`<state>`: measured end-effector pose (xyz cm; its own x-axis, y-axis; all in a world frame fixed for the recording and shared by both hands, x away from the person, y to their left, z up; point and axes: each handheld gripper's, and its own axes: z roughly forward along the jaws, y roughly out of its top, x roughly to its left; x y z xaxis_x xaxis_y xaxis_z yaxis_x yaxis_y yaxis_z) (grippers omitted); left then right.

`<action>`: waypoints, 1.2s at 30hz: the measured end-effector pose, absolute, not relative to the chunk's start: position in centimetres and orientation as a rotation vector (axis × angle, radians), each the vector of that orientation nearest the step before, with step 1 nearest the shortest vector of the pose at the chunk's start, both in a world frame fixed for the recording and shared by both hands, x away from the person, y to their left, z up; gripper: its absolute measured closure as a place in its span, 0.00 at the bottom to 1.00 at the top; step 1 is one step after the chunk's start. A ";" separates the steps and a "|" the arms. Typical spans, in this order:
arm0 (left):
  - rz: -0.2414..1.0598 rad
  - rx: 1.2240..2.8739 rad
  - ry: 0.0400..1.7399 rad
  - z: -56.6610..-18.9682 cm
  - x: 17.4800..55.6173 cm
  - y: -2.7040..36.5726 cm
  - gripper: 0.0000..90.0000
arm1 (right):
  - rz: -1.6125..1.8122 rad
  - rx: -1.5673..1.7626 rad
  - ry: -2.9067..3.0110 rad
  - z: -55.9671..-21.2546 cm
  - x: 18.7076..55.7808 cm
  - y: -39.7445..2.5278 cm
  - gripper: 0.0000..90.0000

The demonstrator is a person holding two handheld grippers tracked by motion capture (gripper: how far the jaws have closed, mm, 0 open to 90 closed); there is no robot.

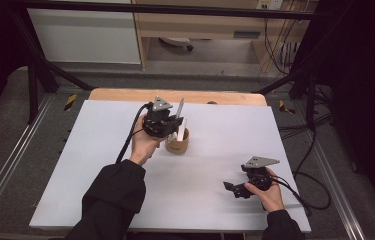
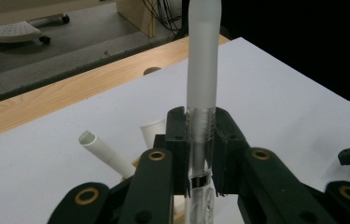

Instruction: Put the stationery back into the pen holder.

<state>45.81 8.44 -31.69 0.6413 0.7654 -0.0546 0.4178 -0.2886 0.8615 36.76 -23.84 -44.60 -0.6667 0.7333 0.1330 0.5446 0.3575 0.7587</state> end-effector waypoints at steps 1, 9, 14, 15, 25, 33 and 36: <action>0.469 1.924 0.933 -31.8 46.1 8.2 0.87 | 1.199 1.149 2.389 -44.6 36.8 -23.8 0.01; 0.479 1.924 0.933 -32.4 47.5 7.0 0.87 | 1.201 1.144 2.393 -44.7 36.8 -23.9 0.01; 0.493 1.921 0.946 -33.0 48.4 6.4 0.87 | 1.206 1.147 2.391 -44.6 36.7 -23.9 0.01; 0.495 1.918 0.948 -33.1 48.7 6.3 0.87 | 1.205 1.149 2.390 -44.6 36.7 -23.9 0.01; 0.502 1.900 0.970 -34.5 50.5 6.4 0.87 | 1.207 1.141 2.394 -44.7 36.7 -23.8 0.01; 0.506 1.915 0.977 -35.6 51.0 6.4 0.87 | 1.206 1.140 2.396 -44.7 36.7 -23.8 0.01; 0.497 1.925 0.986 -35.9 51.0 6.5 0.87 | 1.207 1.144 2.394 -44.7 36.7 -23.8 0.01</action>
<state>51.01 6.52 -35.93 0.6027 0.7968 -0.0428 0.4400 -0.2871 0.8509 36.68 -23.82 -44.70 -0.6702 0.7296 0.1360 0.5432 0.3575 0.7597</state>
